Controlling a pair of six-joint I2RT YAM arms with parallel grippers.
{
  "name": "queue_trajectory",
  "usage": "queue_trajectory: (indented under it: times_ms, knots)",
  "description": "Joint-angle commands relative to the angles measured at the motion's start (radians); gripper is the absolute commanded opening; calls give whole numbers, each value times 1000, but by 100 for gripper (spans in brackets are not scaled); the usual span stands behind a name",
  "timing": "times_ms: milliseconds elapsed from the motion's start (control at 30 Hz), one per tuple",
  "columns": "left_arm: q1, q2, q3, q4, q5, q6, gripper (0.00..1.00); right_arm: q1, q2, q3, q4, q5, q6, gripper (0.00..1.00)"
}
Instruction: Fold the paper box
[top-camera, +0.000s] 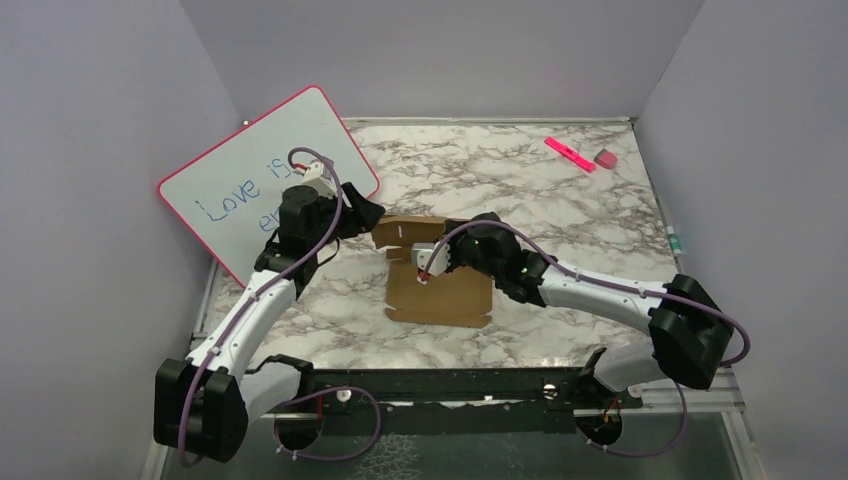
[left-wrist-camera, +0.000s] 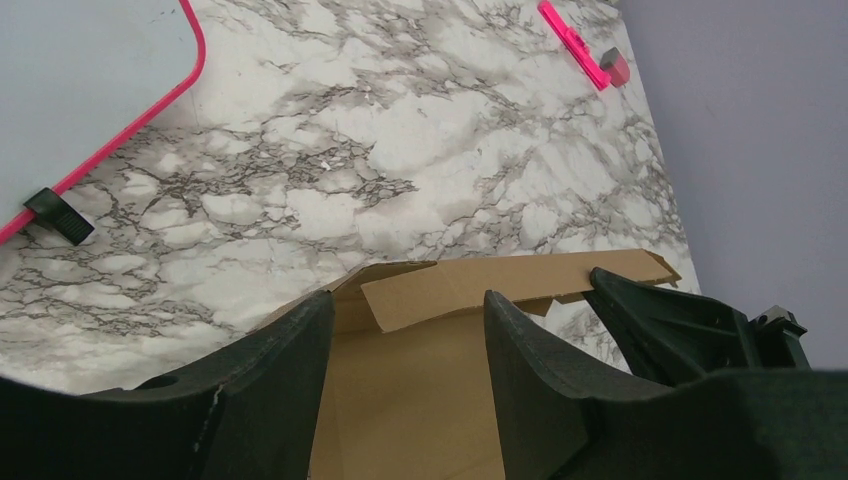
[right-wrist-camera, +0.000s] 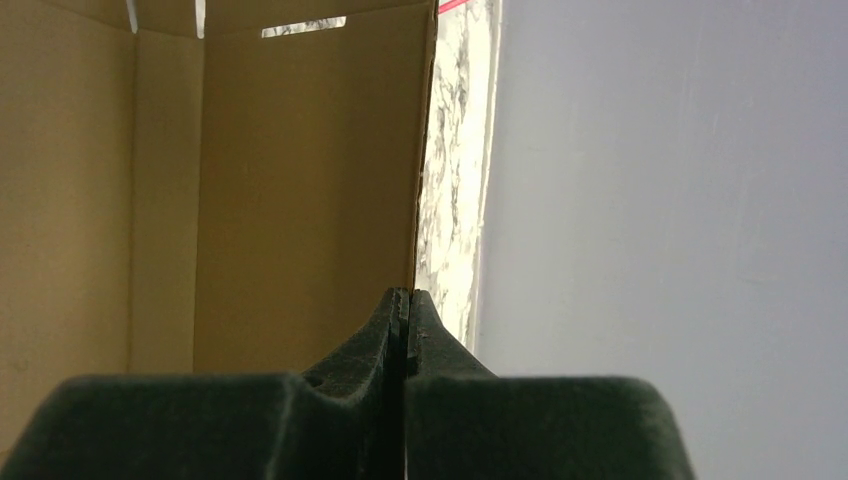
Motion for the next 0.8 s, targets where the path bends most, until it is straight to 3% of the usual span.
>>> queue_trajectory:
  times_ms: [0, 767]
  knots:
    - [-1, 26, -1, 60, 65, -20, 56, 8, -35, -6, 44, 26, -6, 3]
    - [-89, 116, -42, 160, 94, -75, 43, 14, -13, -21, 79, -1, 15, 2]
